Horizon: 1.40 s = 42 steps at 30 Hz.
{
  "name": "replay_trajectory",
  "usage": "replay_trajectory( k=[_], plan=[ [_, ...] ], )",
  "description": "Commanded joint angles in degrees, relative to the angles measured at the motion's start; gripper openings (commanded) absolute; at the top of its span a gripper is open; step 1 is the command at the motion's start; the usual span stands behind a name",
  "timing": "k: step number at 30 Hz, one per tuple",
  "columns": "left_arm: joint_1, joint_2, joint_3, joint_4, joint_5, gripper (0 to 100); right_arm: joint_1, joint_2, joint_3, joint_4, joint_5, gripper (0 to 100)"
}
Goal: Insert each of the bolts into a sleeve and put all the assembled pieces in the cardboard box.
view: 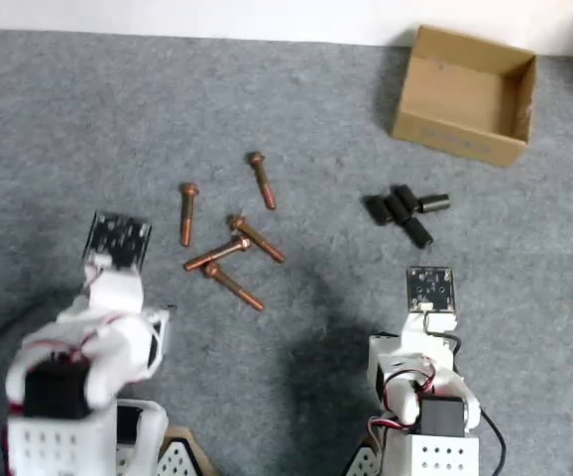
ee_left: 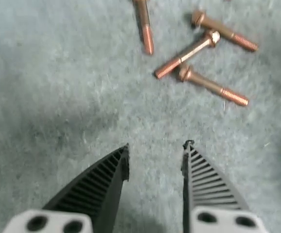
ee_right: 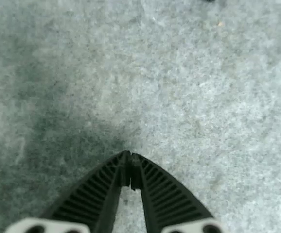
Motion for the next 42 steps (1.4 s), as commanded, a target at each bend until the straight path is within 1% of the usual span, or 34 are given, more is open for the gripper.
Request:
replay_trajectory(
  k=[1,14,18,22,24,27,30,32,38,40,42],
  plan=[
    [-0.22,11.74,-7.16,-1.14,-0.26,18,-0.48,-0.66,8.84,0.22,-0.53,0.5],
    [-0.22,46.11,-23.16,-8.35,0.00,18,-0.57,-0.66,8.84,0.22,-0.53,0.5],
    [-0.40,55.16,-27.91,-13.98,0.00,18,-0.57,-0.66,8.84,0.22,-0.53,0.5],
    [-0.40,62.73,-30.11,-23.03,0.00,18,-0.57,-0.66,8.84,0.22,-0.53,0.5],
    [-0.22,65.45,-30.55,-26.11,0.00,18,-0.57,-0.66,8.84,0.22,-0.53,0.5],
    [-0.22,69.32,-32.40,-29.10,0.09,18,-0.57,-0.66,8.84,0.22,-0.53,0.5],
    [-0.48,73.10,-35.65,-29.45,0.18,18,-0.57,-0.66,8.84,0.22,-0.44,0.5],
    [-0.48,76.09,-38.02,-29.45,3.52,18,-0.57,-0.66,8.84,0.22,-0.44,0.5],
    [-0.22,86.29,-47.16,-29.36,25.49,18,-0.57,-0.66,8.84,0.22,-0.35,0.5],
    [-0.22,89.71,-51.30,-29.36,30.15,18,-0.57,-0.66,8.84,0.22,-0.35,0.5],
    [-0.22,93.14,-55.96,-28.66,31.91,18,-0.57,-0.66,8.84,0.22,-0.35,0.5]
  ],
)
